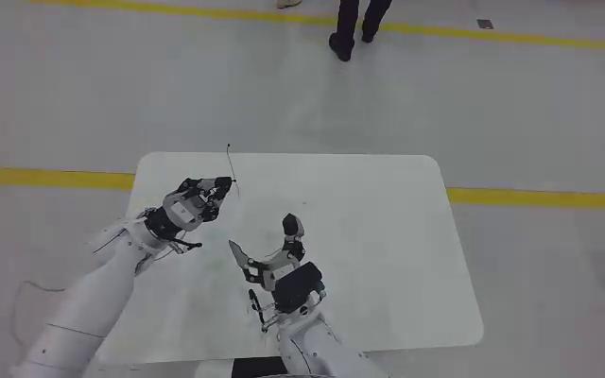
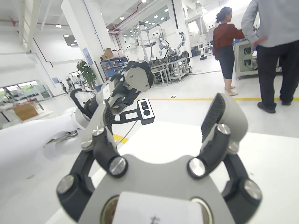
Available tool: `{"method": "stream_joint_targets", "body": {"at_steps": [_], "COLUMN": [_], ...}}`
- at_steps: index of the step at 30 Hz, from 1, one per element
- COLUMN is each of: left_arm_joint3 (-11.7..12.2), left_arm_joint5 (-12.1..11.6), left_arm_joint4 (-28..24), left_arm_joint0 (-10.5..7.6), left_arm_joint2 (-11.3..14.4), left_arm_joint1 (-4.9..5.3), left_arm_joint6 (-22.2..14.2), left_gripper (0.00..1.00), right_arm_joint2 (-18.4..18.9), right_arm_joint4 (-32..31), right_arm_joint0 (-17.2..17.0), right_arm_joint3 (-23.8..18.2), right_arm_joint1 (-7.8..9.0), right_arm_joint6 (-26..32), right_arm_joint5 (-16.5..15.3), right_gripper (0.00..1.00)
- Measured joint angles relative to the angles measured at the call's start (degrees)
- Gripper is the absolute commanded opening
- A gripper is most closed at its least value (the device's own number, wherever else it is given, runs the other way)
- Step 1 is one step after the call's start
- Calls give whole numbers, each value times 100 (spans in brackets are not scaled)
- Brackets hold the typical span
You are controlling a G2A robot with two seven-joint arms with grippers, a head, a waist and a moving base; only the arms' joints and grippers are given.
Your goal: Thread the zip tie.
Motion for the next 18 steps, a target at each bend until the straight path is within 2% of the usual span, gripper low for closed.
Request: {"method": "stream_joint_targets", "body": {"at_steps": [4,6,11,18], "left_arm_joint3": [0,0,0,-20], "left_arm_joint5": [0,0,0,-5], "left_arm_joint4": [0,0,0,-22], "left_arm_joint0": [0,0,0,7], "left_arm_joint2": [0,0,0,21], "left_arm_joint1": [0,0,0,-4], "left_arm_joint6": [0,0,0,41], "left_gripper": [0,0,0,0], "right_arm_joint2": [-22,-26,-179,-182], "right_arm_joint4": [-806,-983,-966,-967], "right_arm_joint0": [79,150,516,525], "right_arm_joint3": [-36,-20,112,116], "right_arm_joint1": [1,-1,35,37], "right_arm_joint6": [327,427,375,369], "right_arm_joint5": [163,186,183,183], "right_gripper": [100,100,100,100]}}
